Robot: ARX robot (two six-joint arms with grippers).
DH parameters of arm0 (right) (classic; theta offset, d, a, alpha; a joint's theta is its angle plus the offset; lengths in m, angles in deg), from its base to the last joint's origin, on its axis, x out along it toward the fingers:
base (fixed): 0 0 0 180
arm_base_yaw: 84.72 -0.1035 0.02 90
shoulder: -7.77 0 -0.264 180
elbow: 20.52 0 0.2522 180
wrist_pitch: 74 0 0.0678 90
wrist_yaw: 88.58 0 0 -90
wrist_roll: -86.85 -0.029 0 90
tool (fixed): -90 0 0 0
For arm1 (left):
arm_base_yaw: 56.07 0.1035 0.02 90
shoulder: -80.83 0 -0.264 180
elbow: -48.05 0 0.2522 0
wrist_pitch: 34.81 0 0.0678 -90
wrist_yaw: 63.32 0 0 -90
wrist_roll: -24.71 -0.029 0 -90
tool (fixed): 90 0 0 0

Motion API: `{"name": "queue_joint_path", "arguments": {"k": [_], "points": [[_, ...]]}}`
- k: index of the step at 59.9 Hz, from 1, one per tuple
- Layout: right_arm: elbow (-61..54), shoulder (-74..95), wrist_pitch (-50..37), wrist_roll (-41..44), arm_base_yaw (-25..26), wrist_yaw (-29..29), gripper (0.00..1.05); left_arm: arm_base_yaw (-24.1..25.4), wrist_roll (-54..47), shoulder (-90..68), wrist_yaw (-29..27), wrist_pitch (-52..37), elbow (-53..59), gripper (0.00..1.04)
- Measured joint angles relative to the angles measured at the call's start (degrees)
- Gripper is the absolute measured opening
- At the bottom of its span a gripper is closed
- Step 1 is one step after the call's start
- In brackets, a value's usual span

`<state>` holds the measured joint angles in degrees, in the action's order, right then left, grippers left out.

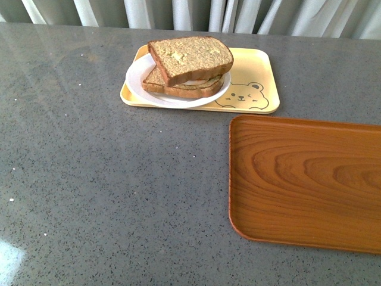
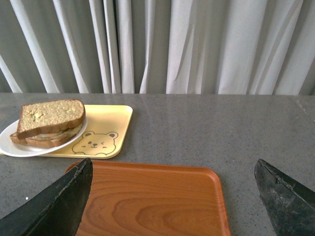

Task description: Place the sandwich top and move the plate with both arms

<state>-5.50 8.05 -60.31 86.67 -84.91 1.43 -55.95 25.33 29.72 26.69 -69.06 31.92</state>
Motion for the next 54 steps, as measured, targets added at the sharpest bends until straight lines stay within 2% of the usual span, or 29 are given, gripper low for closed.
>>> {"name": "queue_joint_path", "arguments": {"k": [27, 54], "points": [[0.0, -0.02, 0.0, 0.0, 0.0, 0.0, 0.96, -0.02, -0.02, 18.1, -0.02, 15.72, 1.42, 0.02], [0.0, 0.0, 0.0, 0.0, 0.0, 0.0, 0.96, -0.02, -0.02, 30.93, -0.02, 27.8, 1.44, 0.02]]}}
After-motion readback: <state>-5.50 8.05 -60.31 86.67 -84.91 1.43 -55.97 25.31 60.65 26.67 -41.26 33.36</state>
